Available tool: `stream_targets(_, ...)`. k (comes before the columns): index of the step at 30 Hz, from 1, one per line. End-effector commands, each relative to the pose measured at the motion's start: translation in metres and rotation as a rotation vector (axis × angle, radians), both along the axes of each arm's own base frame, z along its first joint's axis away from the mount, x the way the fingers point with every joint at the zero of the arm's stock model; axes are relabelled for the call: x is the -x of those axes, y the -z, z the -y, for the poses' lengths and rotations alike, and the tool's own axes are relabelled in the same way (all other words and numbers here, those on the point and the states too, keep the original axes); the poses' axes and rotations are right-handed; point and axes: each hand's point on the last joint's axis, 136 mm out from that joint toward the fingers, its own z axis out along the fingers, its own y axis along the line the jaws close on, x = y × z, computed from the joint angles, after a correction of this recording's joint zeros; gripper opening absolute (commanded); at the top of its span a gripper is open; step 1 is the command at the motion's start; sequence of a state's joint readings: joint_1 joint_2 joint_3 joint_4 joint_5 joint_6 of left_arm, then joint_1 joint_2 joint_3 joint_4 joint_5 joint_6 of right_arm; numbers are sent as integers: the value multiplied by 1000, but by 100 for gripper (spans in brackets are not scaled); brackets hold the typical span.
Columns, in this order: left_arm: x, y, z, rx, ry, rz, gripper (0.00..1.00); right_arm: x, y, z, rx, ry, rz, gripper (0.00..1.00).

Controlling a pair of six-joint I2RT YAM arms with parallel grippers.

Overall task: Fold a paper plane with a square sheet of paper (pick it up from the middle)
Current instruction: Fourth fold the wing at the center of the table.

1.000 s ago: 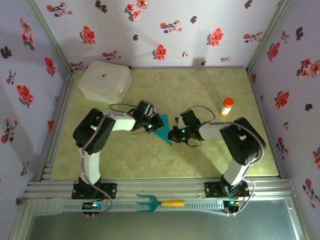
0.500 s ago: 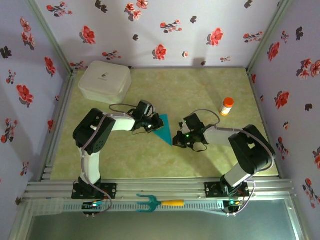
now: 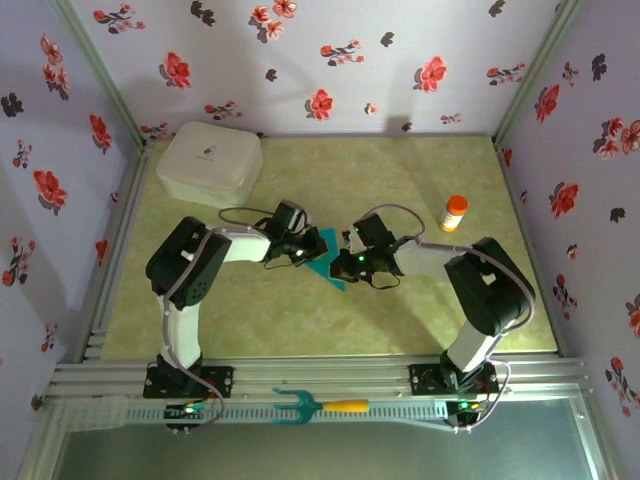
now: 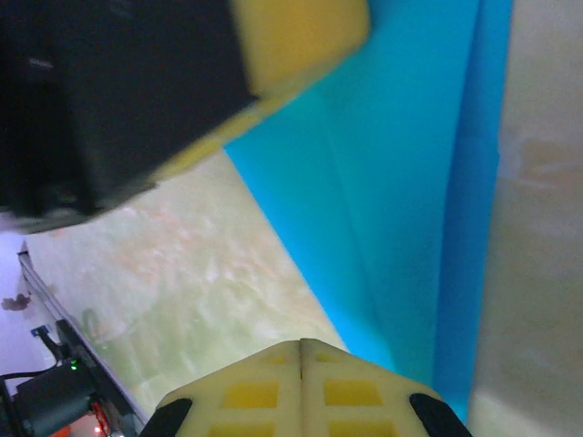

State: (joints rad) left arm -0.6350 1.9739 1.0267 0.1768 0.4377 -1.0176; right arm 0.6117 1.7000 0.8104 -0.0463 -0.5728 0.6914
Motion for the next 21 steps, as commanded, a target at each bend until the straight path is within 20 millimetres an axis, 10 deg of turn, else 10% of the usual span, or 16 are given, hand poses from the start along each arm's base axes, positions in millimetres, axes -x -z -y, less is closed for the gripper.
stream_targets(1,6,22,-14,-80,-18,-39,0,3,6,1,11,-1,-13,5)
stream_targets(21,6,23,-15,-84,-21,-40,0,29,28,32,16,75,-72,6)
